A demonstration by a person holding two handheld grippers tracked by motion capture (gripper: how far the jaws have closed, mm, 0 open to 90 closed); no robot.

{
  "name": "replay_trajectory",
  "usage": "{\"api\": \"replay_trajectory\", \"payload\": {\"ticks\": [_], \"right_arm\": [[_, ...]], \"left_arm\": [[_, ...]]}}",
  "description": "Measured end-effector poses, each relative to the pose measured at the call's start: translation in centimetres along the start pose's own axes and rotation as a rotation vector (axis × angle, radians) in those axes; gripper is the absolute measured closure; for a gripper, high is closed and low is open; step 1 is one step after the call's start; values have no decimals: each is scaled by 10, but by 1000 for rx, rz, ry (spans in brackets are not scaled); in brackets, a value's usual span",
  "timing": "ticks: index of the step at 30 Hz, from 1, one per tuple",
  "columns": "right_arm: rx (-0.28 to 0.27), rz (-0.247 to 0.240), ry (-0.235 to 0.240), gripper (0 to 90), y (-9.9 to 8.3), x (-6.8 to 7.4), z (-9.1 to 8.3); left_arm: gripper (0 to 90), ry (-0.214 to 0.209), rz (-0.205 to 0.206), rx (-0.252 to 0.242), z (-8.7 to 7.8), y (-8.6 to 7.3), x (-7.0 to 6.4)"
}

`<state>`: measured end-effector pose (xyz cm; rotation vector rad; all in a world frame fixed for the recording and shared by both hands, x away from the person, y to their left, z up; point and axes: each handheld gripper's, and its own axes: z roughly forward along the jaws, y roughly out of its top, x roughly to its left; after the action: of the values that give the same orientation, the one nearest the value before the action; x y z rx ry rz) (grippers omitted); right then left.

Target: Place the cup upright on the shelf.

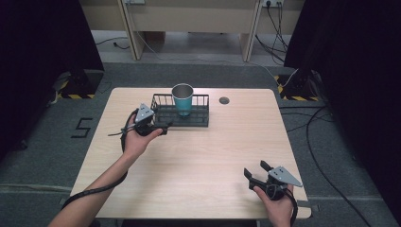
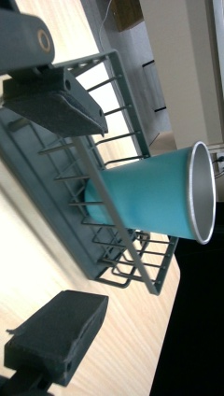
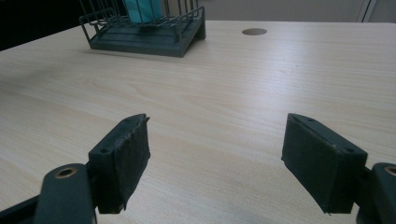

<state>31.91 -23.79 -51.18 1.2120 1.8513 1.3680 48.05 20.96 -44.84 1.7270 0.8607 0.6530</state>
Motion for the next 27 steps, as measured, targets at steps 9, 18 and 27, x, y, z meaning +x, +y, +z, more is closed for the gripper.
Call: {"api": "replay_trajectory", "payload": {"ticks": [9, 18, 27], "right_arm": [[1, 3, 0, 238, 0, 0, 0], [2, 2, -1, 238, 0, 0, 0], [1, -3, -2, 238, 0, 1, 0]], "left_arm": [[143, 0, 2, -3, -18, -10, 0], [143, -3, -5, 0, -34, -20, 0], [143, -13, -4, 8, -48, -31, -2]]}}
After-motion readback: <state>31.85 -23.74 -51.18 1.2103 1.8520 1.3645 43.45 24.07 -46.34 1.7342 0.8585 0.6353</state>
